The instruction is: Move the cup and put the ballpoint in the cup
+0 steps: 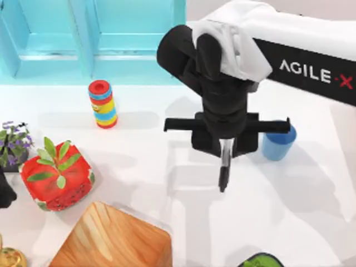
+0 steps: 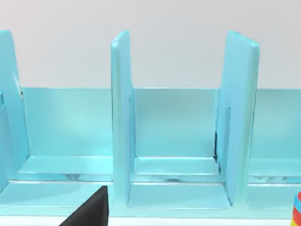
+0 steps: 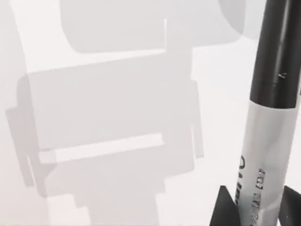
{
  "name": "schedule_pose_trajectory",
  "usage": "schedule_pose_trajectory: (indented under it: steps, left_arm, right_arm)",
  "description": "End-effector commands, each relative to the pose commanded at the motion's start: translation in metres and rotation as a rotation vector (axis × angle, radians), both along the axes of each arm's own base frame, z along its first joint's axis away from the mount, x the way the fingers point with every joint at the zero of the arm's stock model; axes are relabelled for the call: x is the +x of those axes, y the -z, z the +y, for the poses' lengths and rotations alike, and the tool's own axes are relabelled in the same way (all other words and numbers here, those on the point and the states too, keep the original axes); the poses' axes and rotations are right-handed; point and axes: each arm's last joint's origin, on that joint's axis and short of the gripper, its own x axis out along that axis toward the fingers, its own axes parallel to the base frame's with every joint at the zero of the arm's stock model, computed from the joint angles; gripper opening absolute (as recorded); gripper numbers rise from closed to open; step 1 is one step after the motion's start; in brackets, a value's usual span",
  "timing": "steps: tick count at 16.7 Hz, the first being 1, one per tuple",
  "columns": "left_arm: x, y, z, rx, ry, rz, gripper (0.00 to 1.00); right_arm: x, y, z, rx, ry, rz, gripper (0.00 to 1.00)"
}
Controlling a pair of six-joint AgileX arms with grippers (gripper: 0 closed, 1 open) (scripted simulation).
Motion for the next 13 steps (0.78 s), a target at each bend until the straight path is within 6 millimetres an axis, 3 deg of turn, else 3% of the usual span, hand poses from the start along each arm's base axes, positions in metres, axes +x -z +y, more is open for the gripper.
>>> schedule_pose_trajectory:
  steps: [7, 10, 13]
  left_arm:
    - [0.0, 0.0, 0.0, 0.0, 0.0, 0.0, 1.0]
    - [0.0, 0.0, 0.0, 0.0, 0.0, 0.0, 1.0]
    - [0.0, 0.0, 0.0, 0.0, 0.0, 0.0, 1.0]
  right_arm:
    - [-0.006, 0.045, 0.004, -0.106, -0.256, -0.425, 0.0]
    - [-0.013, 0.049, 0.005, -0.141, -0.309, -0.704, 0.0]
    - [-0.026, 0.039, 0.002, -0.169, -0.285, -0.983, 0.0]
